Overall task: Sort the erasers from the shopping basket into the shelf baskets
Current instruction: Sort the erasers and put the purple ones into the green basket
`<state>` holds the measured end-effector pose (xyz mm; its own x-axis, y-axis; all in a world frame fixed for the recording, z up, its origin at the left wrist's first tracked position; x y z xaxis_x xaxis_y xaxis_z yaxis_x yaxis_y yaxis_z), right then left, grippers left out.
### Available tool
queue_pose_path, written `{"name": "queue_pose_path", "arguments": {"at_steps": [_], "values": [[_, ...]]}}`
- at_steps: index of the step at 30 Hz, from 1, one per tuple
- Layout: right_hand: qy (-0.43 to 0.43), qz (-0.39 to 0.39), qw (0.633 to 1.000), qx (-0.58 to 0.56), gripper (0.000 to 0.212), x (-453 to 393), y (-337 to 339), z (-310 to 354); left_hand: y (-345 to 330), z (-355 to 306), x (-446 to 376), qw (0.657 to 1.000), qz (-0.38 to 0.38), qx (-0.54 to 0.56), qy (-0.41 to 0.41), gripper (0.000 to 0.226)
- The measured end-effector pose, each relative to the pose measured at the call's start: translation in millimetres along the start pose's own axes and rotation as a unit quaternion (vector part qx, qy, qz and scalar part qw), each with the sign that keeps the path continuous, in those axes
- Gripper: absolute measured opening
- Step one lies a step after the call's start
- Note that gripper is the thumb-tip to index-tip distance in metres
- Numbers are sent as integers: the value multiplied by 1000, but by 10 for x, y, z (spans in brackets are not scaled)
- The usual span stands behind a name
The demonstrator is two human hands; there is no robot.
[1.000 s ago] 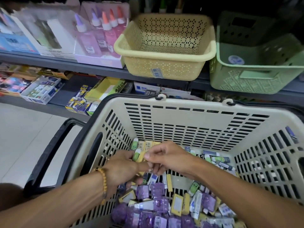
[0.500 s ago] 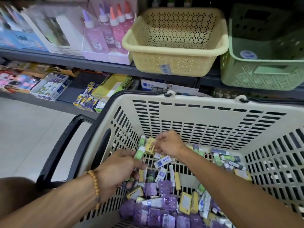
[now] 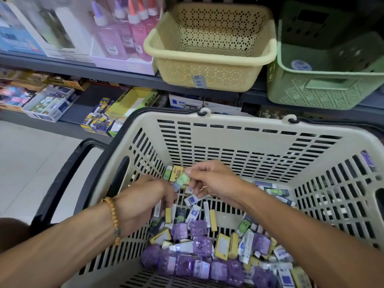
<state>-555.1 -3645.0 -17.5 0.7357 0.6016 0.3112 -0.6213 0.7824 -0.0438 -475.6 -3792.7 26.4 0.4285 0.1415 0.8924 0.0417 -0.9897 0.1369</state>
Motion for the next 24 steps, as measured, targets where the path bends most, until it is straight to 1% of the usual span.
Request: {"name": "queue_pose_path", "arguments": {"at_steps": [3, 6, 8, 11, 13, 15, 18, 19, 20, 21, 22, 23, 24], "values": [[-61, -45, 990, 119, 23, 212, 504, -116, -47, 3, -15, 999, 32, 42, 0, 43], [-117, -85, 969, 201, 23, 408, 983, -282, -204, -53, 25, 996, 82, 11, -24, 40], [-145, -98, 949, 263, 25, 446, 1139, -414, -299, -96, 46, 995, 89, -20, -44, 36], [-138, -129, 928, 321, 25, 369, 1159, -588, -343, -140, 71, 994, 53, -67, -71, 32], [-131, -158, 924, 322, 24, 323, 1129, -645, -327, -145, 58, 995, 42, -53, -75, 30], [-124, -180, 923, 316, 28, 327, 1111, -649, -316, -156, 41, 995, 35, -48, -79, 28], [-100, -176, 903, 378, 26, 406, 1087, -502, -323, -171, 4, 994, 19, -64, -89, 22], [-84, -173, 905, 380, 27, 447, 1051, -411, -330, -173, -5, 993, 15, -70, -93, 21], [-69, -167, 924, 338, 28, 491, 988, -320, -339, -174, -19, 992, 11, -76, -97, 20], [-62, -150, 953, 255, 26, 536, 892, -234, -353, -178, -33, 992, 9, -79, -101, 19], [-67, -111, 978, 165, 24, 579, 765, -149, -377, -190, -42, 991, 9, -81, -106, 19], [-77, -64, 990, 94, 24, 622, 635, -68, -409, -205, -47, 990, 14, -80, -112, 18], [-85, -23, 995, 45, 24, 667, 529, -2, -455, -227, -52, 989, 26, -78, -120, 18]]}}
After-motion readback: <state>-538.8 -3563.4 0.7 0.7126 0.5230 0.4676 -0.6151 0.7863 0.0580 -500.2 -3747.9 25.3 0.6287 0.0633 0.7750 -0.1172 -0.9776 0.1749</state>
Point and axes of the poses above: each hand's wrist, its own x-axis away from the middle knuckle, its own y-axis out of the back of the hand, z = x × y, the point moved 4 cm from there along -x, towards the middle knuckle, and after that the axes turned 14 degrees about y, right-handed, at the moved point
